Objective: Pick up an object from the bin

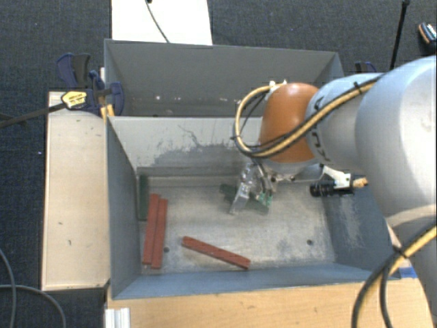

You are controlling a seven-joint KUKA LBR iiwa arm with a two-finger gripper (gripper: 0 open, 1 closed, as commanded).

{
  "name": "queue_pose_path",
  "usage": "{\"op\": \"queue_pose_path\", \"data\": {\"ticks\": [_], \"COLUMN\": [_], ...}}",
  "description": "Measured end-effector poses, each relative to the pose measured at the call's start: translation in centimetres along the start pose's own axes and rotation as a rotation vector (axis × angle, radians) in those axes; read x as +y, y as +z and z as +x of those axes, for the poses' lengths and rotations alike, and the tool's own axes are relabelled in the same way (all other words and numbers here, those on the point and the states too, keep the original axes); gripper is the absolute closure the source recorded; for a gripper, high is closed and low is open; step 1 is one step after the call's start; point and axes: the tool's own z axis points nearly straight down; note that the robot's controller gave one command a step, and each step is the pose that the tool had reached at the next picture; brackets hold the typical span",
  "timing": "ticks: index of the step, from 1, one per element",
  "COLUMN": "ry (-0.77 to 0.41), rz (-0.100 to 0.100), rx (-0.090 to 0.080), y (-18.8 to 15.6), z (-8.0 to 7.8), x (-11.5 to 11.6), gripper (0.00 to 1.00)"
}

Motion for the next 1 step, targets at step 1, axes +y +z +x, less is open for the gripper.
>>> {"op": "queue_pose_path", "data": {"ticks": [1], "ry": [-0.075], "rz": [-0.005], "rx": [-0.009], "y": [-18.51], "z": [0.44], "x": [2.64], "gripper": [1.00]}}
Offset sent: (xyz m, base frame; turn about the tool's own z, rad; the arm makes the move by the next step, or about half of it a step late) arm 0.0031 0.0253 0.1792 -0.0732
